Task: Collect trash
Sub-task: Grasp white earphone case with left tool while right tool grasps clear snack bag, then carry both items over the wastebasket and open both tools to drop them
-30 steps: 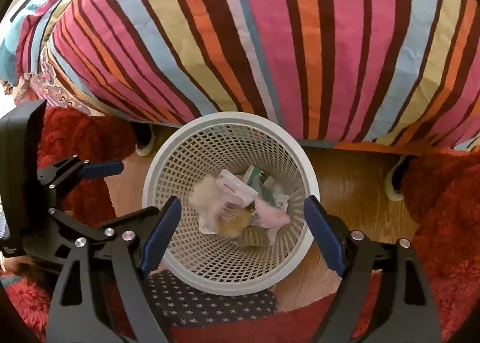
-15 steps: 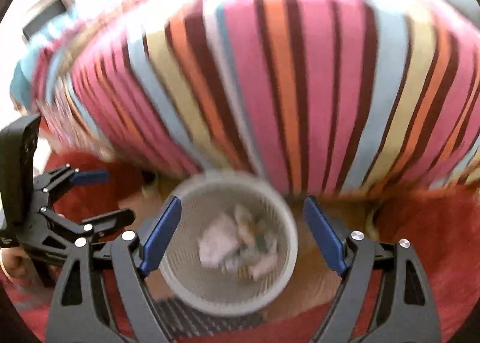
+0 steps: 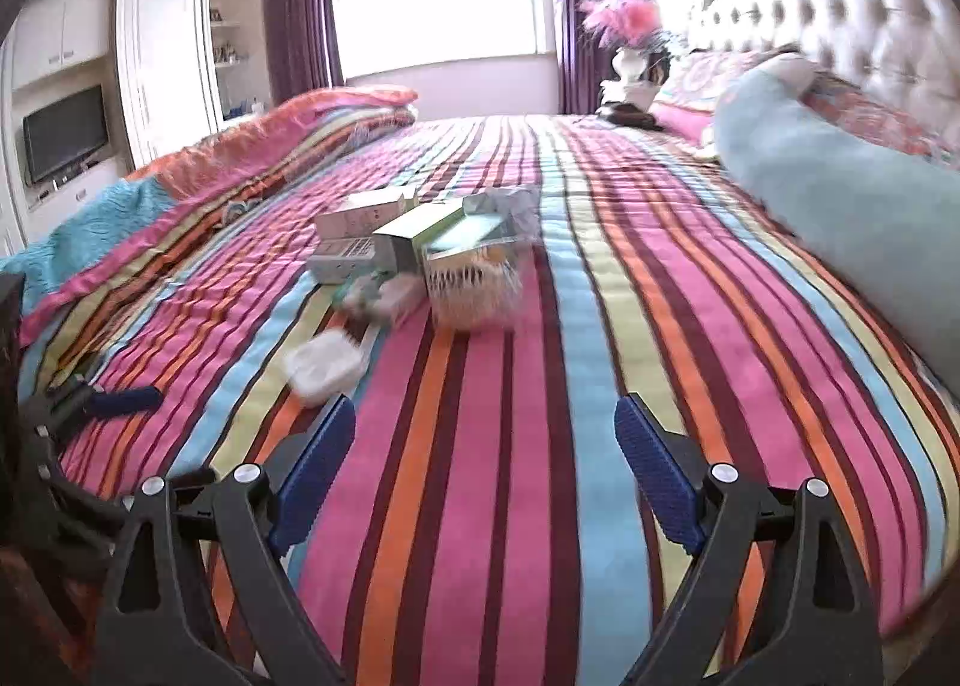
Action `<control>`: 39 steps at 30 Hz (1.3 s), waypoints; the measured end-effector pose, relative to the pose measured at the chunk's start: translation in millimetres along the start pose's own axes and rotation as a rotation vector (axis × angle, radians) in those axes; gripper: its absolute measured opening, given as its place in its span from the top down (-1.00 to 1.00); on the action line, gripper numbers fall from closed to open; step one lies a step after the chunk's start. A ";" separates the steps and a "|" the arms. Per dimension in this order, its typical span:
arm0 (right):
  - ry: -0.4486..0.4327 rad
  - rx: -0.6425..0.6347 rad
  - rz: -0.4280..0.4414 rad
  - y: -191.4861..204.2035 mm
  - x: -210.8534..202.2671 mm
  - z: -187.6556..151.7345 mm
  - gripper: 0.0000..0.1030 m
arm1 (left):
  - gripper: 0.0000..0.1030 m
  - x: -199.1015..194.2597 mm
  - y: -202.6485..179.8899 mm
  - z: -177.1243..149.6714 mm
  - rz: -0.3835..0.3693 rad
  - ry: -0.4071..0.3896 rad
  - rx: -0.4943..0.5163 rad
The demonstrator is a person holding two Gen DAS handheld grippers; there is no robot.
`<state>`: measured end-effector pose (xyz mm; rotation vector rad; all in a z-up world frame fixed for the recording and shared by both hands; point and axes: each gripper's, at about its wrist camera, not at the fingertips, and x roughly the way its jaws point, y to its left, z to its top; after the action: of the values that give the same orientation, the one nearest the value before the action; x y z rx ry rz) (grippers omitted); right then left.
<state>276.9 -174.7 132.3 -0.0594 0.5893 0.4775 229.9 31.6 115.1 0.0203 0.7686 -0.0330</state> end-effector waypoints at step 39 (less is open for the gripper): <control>0.101 0.063 0.091 -18.3 34.7 24.1 -0.08 | -0.24 3.7 18.9 17.6 -0.020 -0.030 -0.032</control>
<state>322.9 -172.0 131.9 0.0036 0.7080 0.5463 245.5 49.9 125.3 -0.0184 0.7392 -0.0400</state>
